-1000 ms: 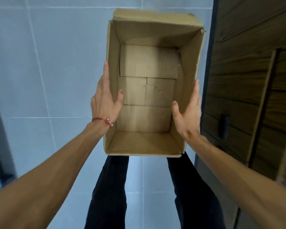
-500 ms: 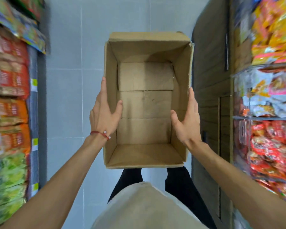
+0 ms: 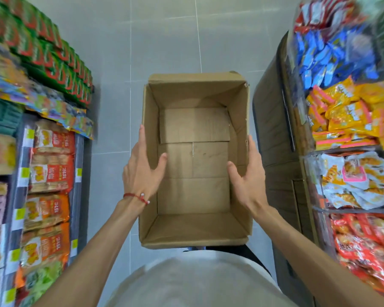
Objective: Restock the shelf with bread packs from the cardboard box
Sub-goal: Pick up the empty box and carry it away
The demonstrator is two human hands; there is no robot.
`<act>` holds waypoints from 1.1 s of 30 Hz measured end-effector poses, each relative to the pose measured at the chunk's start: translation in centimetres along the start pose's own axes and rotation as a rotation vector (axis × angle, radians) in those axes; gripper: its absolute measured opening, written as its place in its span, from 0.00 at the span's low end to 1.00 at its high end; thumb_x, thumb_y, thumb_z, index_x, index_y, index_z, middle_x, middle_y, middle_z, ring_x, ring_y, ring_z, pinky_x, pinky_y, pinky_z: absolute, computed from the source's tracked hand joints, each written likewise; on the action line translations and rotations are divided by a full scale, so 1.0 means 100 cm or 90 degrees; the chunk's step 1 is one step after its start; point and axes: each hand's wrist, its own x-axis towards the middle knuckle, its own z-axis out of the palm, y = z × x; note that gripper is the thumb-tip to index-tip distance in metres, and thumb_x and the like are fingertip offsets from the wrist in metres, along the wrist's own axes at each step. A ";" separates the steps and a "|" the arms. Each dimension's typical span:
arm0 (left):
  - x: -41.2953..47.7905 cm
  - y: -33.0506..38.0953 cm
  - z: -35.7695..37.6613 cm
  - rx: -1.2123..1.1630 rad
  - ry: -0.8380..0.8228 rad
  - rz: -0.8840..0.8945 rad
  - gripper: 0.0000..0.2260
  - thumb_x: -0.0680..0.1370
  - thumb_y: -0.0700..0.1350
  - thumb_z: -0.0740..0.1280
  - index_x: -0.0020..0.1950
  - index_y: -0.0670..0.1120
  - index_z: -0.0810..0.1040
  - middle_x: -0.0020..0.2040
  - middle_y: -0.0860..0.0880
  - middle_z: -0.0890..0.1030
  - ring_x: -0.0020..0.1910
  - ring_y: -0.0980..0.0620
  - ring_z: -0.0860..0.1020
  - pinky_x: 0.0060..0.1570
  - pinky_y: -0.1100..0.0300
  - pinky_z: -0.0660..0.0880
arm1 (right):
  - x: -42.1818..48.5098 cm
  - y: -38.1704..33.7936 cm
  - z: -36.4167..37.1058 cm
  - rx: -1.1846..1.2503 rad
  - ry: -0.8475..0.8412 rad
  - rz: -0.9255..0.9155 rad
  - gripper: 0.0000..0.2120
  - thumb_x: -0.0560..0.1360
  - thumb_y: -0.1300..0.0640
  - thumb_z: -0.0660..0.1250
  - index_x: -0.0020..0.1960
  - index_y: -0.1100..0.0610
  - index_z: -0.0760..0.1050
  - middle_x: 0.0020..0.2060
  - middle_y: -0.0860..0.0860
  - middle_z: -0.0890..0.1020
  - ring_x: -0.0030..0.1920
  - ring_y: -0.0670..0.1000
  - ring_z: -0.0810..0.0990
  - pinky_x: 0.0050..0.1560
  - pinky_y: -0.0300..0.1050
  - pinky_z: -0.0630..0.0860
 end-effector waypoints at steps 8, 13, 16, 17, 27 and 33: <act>0.122 0.085 -0.003 -0.010 0.011 0.035 0.39 0.77 0.58 0.63 0.78 0.61 0.41 0.73 0.47 0.69 0.60 0.41 0.78 0.53 0.49 0.75 | 0.124 -0.040 -0.049 0.007 0.036 -0.028 0.40 0.81 0.55 0.68 0.85 0.50 0.48 0.82 0.46 0.57 0.79 0.40 0.55 0.79 0.43 0.54; 0.200 0.124 -0.003 0.001 0.030 0.038 0.39 0.77 0.57 0.64 0.79 0.58 0.42 0.71 0.45 0.71 0.59 0.40 0.77 0.52 0.52 0.74 | 0.206 -0.063 -0.063 0.015 0.053 -0.038 0.39 0.81 0.54 0.68 0.84 0.49 0.48 0.82 0.45 0.57 0.79 0.40 0.55 0.78 0.44 0.54; 0.251 0.138 -0.002 -0.007 0.035 0.036 0.39 0.77 0.57 0.64 0.79 0.58 0.41 0.72 0.45 0.69 0.61 0.40 0.76 0.55 0.50 0.74 | 0.257 -0.080 -0.065 0.022 0.051 -0.043 0.40 0.81 0.54 0.68 0.84 0.49 0.48 0.82 0.47 0.58 0.81 0.44 0.56 0.79 0.47 0.55; 0.271 0.143 0.000 -0.009 0.034 0.036 0.39 0.77 0.57 0.64 0.79 0.59 0.41 0.73 0.46 0.68 0.62 0.40 0.76 0.55 0.50 0.74 | 0.277 -0.085 -0.065 0.023 0.049 -0.041 0.40 0.81 0.54 0.68 0.85 0.49 0.48 0.82 0.48 0.58 0.81 0.46 0.56 0.80 0.48 0.55; 0.510 0.207 0.006 -0.013 -0.002 0.128 0.42 0.75 0.58 0.65 0.78 0.61 0.39 0.75 0.49 0.66 0.65 0.41 0.75 0.58 0.48 0.74 | 0.478 -0.150 -0.063 0.028 0.121 -0.003 0.40 0.81 0.50 0.67 0.84 0.46 0.47 0.82 0.46 0.57 0.81 0.44 0.56 0.81 0.53 0.57; 0.631 0.266 0.006 0.001 -0.034 0.197 0.41 0.76 0.58 0.64 0.78 0.62 0.38 0.75 0.50 0.67 0.65 0.42 0.75 0.60 0.48 0.74 | 0.577 -0.178 -0.076 0.039 0.167 0.051 0.42 0.80 0.53 0.68 0.84 0.45 0.45 0.82 0.45 0.56 0.76 0.36 0.54 0.79 0.50 0.55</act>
